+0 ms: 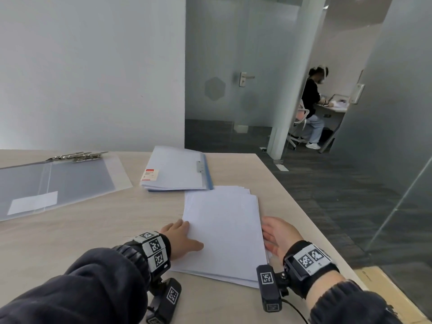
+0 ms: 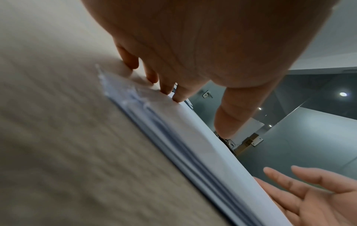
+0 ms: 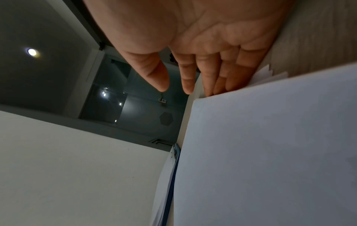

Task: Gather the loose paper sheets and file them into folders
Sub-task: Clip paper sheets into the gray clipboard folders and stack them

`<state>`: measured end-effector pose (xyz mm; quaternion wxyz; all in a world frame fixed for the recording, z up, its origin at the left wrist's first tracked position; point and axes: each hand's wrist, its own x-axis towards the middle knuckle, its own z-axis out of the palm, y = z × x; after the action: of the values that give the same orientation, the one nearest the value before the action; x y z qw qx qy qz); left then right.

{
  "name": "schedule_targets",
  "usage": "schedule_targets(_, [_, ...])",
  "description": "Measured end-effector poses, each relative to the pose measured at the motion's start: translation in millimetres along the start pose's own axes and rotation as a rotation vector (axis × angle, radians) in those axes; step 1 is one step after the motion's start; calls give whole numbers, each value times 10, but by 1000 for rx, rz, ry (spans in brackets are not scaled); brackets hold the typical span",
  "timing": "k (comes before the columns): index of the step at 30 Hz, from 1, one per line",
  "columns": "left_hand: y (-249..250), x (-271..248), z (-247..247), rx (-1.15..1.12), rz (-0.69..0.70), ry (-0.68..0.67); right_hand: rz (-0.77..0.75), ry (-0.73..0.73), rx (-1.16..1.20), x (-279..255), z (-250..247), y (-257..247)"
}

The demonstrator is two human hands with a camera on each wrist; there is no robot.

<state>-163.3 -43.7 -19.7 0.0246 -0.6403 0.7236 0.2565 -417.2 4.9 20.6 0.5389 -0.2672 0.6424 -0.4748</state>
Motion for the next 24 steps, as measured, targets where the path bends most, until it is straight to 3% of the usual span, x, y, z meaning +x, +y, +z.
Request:
schedule_targets(8, [-29, -10, 7, -18, 10, -10, 14, 63, 82, 141, -150, 83])
schedule_targets(20, [-24, 9, 23, -26, -44, -96, -7, 50, -30, 356, -268, 198])
schedule_targets(24, [-14, -31, 46, -95, -28, -52, -32, 63, -104, 399, -292, 220])
